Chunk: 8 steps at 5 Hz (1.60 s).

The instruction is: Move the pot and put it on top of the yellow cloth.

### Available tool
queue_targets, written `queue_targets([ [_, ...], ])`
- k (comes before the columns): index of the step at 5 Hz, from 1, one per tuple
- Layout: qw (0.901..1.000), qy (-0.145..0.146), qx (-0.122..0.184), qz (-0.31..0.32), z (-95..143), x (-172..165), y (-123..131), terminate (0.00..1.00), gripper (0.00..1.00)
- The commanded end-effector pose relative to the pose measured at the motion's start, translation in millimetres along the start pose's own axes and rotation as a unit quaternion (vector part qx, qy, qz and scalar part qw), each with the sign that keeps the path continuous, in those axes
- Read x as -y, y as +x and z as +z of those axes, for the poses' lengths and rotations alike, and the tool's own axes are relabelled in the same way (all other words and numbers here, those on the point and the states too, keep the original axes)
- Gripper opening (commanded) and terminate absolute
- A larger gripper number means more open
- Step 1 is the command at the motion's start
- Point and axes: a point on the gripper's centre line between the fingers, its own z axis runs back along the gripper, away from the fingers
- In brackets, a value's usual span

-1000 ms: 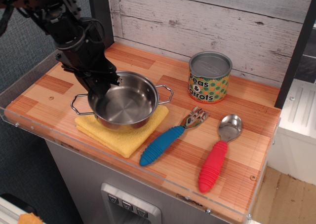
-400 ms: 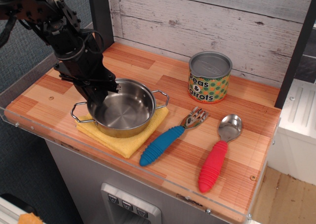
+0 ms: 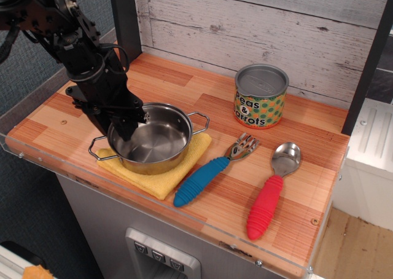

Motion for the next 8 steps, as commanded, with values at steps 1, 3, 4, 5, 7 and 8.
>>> queue_targets([
  [1,0.9995,0.016,0.025,0.006,26,-9,0,0.0,1.0],
  [3,0.9984,0.037,0.033,0.027,66,-4,10,0.0,1.0],
  [4,0.9972,0.074,-0.005,0.012,76,8,31,0.0,1.0],
  [5,0.9971,0.075,-0.014,-0.003,78,16,48,0.0,1.0],
  [7,0.9963,0.075,-0.031,-0.027,78,26,80,0.0,1.0],
  [8,0.9964,0.068,-0.012,-0.049,80,39,94,0.0,1.0],
])
